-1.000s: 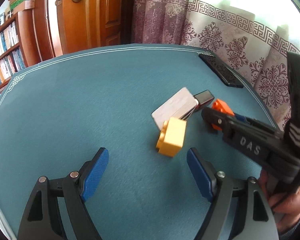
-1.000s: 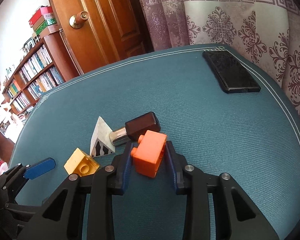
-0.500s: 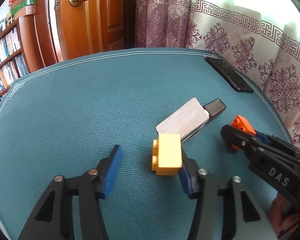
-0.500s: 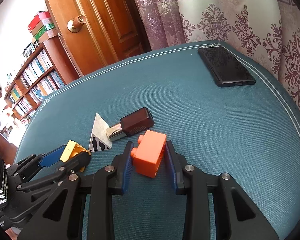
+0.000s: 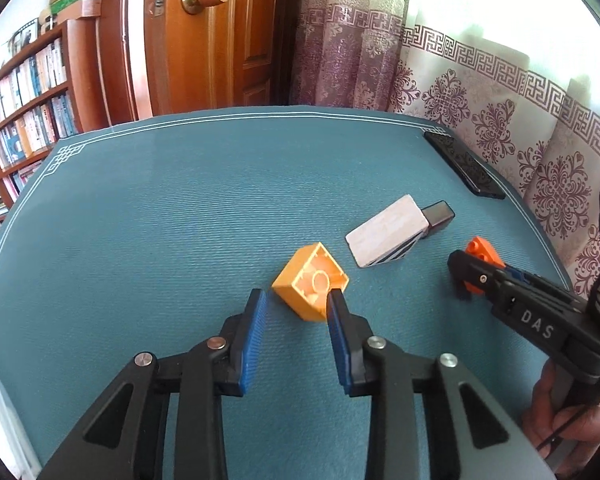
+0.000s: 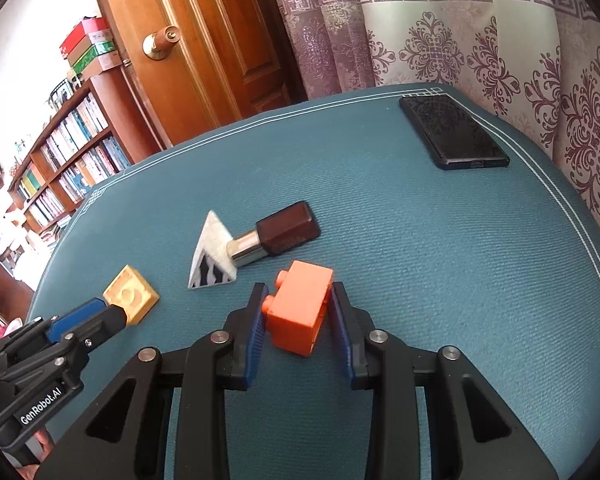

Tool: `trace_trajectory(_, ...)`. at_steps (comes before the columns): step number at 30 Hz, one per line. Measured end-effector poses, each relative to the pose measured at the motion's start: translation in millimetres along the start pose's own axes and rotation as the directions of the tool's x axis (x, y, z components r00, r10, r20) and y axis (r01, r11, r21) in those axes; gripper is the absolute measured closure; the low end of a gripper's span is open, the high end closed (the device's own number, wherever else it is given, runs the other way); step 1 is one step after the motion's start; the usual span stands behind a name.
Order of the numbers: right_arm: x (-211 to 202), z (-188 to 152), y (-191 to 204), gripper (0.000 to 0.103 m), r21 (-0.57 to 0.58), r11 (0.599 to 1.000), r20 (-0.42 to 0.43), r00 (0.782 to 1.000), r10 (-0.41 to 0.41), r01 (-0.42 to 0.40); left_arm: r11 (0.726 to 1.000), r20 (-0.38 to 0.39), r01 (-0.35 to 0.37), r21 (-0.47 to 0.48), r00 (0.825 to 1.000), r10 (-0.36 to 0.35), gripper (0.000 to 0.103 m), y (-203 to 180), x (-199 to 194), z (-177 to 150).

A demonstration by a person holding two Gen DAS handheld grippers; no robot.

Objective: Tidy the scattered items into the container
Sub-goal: 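Grasp the yellow block with the left tool while the right tool holds the orange block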

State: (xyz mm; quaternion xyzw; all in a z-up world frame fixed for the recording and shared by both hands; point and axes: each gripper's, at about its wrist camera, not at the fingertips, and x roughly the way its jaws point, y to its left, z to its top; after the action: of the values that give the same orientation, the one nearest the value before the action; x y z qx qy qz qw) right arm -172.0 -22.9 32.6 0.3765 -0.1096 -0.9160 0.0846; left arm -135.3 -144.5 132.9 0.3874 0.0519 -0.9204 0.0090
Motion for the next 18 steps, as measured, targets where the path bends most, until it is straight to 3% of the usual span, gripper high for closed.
trace_trajectory(7,-12,-13,14,0.070,-0.038,0.999,0.016,1.000,-0.010,0.010,1.000,0.011,0.001,-0.013,1.000,-0.001,0.067,6,-6,-2)
trace_trajectory(8,-13,-14,15,0.069,-0.043,0.999,0.020,1.000,-0.015,0.016,1.000,0.007,0.008,-0.014,1.000,-0.008,0.056,6,-4,-1)
trace_trajectory(9,-14,-15,15,0.069,-0.044,0.999,0.022,1.000,-0.017,0.018,1.000,0.002,0.016,-0.013,1.000,-0.016,0.037,5,-1,0)
trace_trajectory(11,-12,-15,12,0.069,-0.032,0.999,0.012,1.000,-0.011,0.011,1.000,0.016,0.007,-0.001,1.000,-0.007,0.021,3,3,2)
trace_trajectory(18,-6,-15,1,0.069,0.016,1.000,-0.015,1.000,0.023,-0.023,0.999,-0.007,-0.013,0.038,1.000,0.013,0.024,-1,28,13)
